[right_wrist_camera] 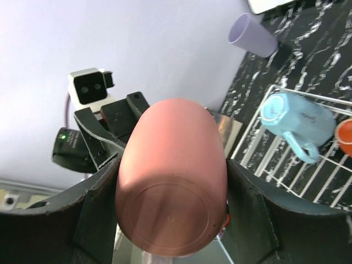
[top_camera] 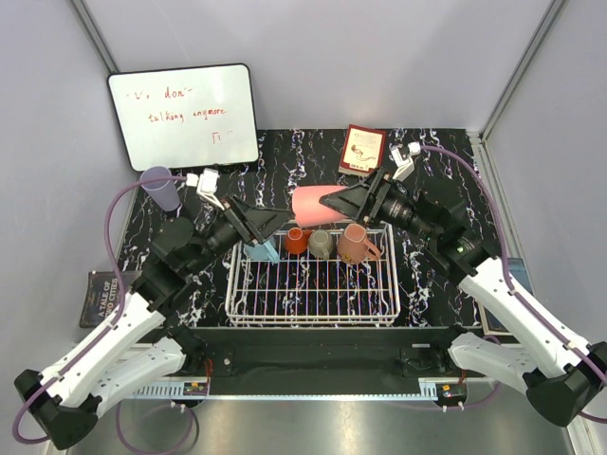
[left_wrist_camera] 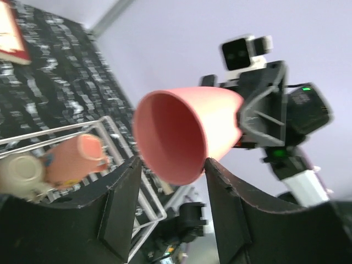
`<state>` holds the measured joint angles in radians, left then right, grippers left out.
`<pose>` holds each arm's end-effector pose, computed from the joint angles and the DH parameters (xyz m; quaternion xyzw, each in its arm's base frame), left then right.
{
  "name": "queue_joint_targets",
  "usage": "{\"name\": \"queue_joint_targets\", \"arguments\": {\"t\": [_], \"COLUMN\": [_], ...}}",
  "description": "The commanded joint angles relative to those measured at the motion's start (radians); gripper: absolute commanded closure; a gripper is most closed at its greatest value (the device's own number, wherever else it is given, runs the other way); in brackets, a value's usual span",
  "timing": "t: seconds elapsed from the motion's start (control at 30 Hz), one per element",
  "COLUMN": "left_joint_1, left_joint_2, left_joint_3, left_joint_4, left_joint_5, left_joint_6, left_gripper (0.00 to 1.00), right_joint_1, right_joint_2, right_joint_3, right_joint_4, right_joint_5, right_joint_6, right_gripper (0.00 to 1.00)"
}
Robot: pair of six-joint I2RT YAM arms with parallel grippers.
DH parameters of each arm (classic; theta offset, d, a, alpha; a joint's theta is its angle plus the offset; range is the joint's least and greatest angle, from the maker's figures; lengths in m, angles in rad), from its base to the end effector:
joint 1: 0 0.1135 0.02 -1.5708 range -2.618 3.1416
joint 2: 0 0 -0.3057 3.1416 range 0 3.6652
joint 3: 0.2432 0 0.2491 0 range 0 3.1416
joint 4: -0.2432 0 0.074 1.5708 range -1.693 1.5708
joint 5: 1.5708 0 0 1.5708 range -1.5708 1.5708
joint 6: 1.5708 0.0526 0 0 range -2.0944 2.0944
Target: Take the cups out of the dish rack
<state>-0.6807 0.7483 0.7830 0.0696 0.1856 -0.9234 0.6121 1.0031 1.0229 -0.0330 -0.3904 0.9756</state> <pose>0.1186 -0.1086 0.4029 -0.0123 0.6698 -0.5749 0.4698 0.1676 0.1421 0.4344 -0.0078 0.7114 0.5881 0.3847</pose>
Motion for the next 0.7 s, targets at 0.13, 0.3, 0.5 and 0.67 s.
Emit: {"name": "queue_joint_targets", "arguments": {"t": [0.13,0.3,0.5,0.67], "left_joint_1": [-0.005,-0.006,-0.013,-0.016], "left_joint_2": [0.033,0.063,0.105,0.112], "left_joint_3": [-0.014,-0.008,-0.042,-0.050], "left_joint_4": [0.278,0.312,0.418,0.435], "left_joint_5": [0.126,0.178,0.233,0.247], "left_joint_6": [-0.092,-0.106,-0.158,-0.160], "left_gripper": [0.44,0.41,0.45,0.92], "right_joint_1": [-0.017,-0.015,-0.017,-0.015], "right_joint_2": [-0.006,0.031,0.072,0.075], "right_joint_3": [-0.083,-0.092,-0.101,-0.089], "right_joint_4": [0.269,0.347,0.455,0.458], "right_joint_5": [-0.151,-0.223,-0.278,-0.292], "right_joint_6": [0.121,0.161,0.215,0.216], "right_gripper": [1.00,1.00,1.00,1.00]}}
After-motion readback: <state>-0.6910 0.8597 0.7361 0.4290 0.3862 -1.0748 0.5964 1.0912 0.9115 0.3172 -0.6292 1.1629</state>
